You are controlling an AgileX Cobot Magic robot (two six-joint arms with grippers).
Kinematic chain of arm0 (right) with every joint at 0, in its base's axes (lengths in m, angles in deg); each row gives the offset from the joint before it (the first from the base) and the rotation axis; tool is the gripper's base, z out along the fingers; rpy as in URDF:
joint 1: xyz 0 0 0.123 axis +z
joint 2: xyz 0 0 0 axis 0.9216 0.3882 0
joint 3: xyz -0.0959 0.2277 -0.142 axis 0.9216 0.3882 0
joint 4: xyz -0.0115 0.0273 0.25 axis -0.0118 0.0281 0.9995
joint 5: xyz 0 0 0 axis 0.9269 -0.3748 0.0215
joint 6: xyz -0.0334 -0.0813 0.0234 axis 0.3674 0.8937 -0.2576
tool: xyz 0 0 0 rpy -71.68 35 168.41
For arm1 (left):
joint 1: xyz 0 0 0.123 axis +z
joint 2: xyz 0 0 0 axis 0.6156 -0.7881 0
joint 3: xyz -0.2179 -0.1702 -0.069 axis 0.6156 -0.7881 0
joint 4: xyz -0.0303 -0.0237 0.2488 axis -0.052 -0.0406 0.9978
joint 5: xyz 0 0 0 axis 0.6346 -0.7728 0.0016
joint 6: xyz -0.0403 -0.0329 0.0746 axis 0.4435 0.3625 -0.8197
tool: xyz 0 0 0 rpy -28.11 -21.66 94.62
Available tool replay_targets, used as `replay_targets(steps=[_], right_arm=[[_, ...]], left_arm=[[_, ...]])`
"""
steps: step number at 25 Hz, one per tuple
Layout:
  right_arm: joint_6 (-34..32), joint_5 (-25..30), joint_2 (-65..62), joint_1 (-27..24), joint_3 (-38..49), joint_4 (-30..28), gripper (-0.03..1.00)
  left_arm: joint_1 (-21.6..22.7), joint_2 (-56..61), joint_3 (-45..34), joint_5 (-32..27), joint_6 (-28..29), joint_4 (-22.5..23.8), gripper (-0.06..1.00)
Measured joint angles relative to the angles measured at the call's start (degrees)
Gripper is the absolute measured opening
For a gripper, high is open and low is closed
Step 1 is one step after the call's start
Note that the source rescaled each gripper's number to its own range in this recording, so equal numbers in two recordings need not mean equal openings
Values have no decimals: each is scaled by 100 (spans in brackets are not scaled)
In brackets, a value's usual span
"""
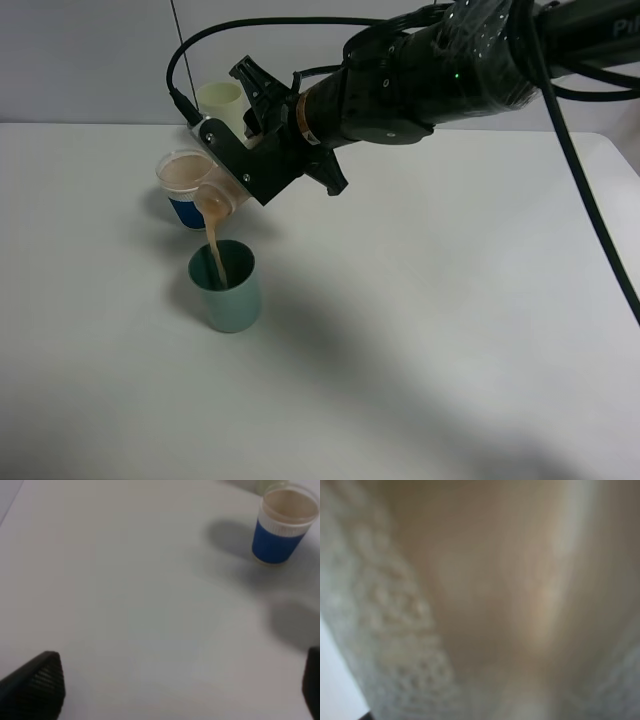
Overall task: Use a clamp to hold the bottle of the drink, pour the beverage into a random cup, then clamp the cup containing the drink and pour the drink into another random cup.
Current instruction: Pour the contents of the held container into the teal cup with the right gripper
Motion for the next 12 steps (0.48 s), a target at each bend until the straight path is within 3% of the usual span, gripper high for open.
replay_targets(steps=[12], right_arm=[[0,22,0,0,0,12,0]], left_arm=[[0,0,0,0,0,0,84]])
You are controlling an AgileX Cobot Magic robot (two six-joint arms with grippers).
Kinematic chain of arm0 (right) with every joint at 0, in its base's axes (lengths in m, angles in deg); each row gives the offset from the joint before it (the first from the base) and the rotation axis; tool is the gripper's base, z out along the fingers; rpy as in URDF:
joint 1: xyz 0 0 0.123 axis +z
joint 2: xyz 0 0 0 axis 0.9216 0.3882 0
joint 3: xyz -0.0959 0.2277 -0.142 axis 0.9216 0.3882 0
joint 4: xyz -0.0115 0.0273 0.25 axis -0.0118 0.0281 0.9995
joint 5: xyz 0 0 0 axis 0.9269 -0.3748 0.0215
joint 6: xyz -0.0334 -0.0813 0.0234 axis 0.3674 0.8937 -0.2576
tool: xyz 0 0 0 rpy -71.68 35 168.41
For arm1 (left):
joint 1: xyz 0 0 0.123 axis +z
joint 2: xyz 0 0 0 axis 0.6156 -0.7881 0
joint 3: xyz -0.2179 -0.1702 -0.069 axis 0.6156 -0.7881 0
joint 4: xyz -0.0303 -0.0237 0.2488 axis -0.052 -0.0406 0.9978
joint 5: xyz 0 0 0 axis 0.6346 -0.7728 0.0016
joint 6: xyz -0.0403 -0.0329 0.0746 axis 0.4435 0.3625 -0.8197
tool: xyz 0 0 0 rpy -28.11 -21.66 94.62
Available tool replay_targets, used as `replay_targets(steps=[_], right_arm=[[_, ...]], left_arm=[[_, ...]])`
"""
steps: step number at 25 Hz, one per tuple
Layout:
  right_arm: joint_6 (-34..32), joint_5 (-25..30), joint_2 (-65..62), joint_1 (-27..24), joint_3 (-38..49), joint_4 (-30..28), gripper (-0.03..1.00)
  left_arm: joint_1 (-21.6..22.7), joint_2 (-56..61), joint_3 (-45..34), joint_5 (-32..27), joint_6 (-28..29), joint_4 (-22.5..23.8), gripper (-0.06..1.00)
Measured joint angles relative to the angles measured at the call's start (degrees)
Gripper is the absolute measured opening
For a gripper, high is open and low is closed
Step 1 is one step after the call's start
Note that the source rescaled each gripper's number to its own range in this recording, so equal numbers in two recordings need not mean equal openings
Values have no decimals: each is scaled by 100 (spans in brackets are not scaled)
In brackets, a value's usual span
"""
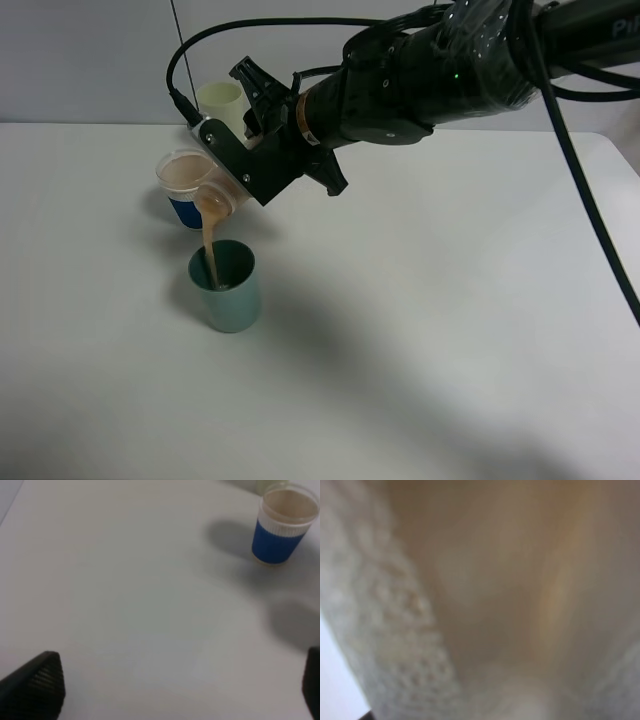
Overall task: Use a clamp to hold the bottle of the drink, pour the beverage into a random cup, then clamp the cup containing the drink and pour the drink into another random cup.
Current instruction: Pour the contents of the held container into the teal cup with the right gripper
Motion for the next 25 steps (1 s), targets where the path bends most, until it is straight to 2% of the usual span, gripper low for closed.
replay_targets(steps=[25], right_arm=[[165,0,0,0,0,-15,0]], left_arm=[[0,0,0,0,0,0,84]])
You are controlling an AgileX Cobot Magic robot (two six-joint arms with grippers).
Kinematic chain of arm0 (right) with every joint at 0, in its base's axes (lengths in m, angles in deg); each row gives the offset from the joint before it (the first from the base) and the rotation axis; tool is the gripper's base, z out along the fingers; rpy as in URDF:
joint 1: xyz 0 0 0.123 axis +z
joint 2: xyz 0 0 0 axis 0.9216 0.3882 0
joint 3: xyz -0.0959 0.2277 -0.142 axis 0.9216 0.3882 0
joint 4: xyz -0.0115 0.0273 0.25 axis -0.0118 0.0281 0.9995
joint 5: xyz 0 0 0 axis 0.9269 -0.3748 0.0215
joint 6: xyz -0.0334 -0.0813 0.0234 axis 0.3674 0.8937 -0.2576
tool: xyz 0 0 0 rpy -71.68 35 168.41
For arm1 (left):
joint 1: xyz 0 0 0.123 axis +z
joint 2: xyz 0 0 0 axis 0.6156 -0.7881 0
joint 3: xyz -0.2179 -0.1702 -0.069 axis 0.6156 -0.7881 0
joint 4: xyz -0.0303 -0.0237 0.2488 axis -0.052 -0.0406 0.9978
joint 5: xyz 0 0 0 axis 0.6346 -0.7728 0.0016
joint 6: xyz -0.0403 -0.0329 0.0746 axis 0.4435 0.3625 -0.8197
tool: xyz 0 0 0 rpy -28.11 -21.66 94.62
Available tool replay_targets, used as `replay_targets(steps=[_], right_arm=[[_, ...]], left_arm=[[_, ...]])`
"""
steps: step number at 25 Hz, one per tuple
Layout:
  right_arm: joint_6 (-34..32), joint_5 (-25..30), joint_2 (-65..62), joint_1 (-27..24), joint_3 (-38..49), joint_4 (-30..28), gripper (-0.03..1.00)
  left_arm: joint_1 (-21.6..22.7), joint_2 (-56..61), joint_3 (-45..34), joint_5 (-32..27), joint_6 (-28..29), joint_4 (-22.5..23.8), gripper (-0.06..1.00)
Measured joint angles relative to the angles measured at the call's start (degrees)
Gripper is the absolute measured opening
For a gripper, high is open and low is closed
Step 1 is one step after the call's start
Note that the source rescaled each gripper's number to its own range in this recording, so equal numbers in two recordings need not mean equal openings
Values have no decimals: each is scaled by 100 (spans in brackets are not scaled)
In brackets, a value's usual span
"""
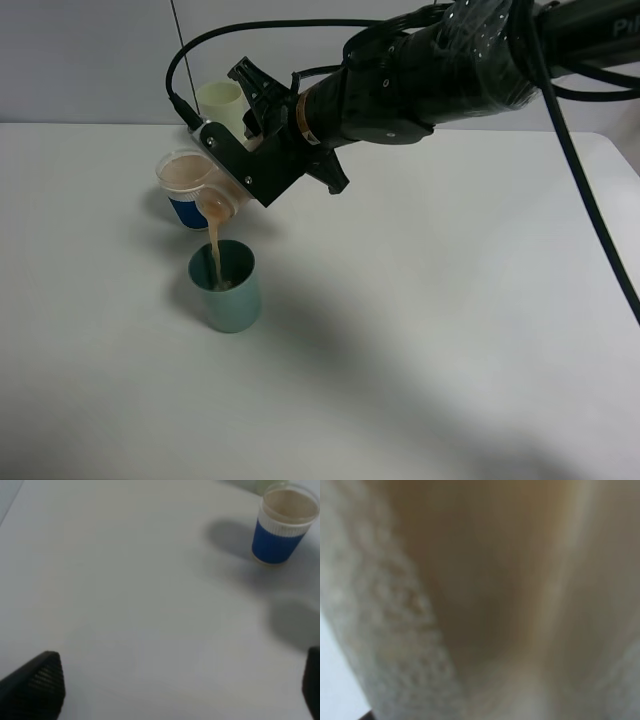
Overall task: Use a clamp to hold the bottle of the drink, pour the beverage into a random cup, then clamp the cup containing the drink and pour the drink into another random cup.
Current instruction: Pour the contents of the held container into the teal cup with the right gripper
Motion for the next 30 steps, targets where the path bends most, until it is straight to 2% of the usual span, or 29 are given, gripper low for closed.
replay_targets(steps=[30], right_arm=[[246,-119,-2,0,0,-21,0]], left_arm=[[0,0,0,0,0,0,84]])
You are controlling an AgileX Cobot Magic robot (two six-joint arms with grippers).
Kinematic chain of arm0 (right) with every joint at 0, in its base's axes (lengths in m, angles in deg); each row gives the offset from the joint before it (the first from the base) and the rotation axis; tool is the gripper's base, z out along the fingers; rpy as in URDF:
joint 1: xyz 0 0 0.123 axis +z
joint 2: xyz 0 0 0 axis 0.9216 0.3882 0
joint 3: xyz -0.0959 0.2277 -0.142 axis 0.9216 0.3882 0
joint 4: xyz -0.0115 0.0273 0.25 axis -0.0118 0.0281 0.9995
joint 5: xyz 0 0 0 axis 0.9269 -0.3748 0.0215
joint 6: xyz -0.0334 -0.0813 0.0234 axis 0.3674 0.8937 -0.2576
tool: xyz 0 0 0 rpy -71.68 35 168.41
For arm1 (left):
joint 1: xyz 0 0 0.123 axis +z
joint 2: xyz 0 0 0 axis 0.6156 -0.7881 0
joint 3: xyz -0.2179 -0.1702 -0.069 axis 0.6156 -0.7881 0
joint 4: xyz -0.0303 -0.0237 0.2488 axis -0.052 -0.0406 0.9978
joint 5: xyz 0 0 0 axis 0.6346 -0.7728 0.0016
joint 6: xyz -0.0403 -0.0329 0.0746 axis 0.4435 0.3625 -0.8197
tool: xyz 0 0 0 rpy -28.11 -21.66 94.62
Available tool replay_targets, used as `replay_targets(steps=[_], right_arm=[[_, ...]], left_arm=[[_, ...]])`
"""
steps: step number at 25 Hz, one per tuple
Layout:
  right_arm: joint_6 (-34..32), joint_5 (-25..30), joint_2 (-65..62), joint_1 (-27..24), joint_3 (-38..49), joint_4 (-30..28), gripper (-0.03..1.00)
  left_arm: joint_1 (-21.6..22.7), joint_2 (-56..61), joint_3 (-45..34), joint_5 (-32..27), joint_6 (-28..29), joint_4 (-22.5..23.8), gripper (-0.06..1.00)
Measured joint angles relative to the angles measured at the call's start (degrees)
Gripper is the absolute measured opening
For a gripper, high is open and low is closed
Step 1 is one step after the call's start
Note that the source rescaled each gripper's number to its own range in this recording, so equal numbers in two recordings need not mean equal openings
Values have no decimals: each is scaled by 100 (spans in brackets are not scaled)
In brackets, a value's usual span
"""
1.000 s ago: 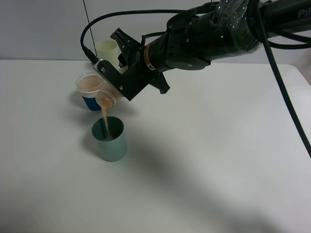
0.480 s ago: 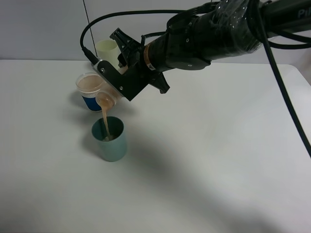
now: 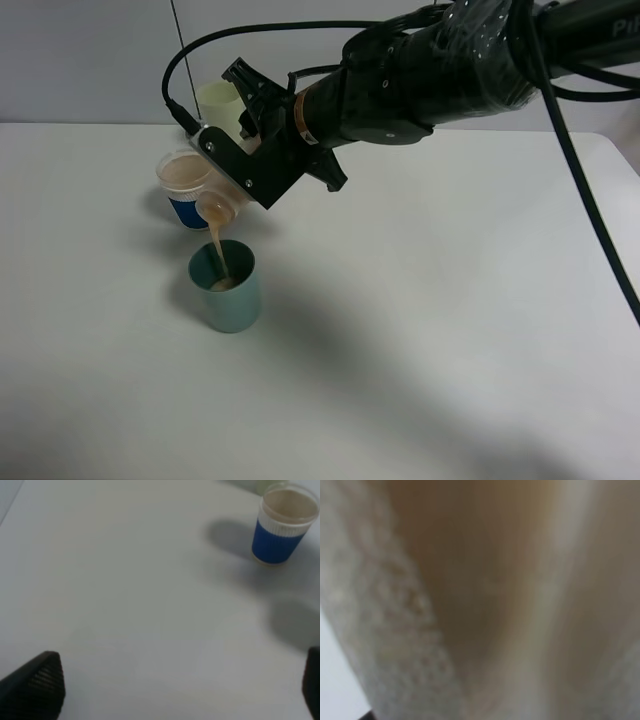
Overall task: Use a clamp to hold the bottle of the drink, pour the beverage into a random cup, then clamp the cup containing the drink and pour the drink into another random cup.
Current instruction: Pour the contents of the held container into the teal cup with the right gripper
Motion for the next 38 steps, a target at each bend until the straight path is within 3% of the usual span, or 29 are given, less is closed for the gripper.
replay_targets(steps=[10,38], right_arm=[[0,-9,0,264,0,0,0],[106,78,0,270,0,-248,0]], left_arm=[[0,0,0,0,0,0,84],[0,0,0,0,0,0,84]])
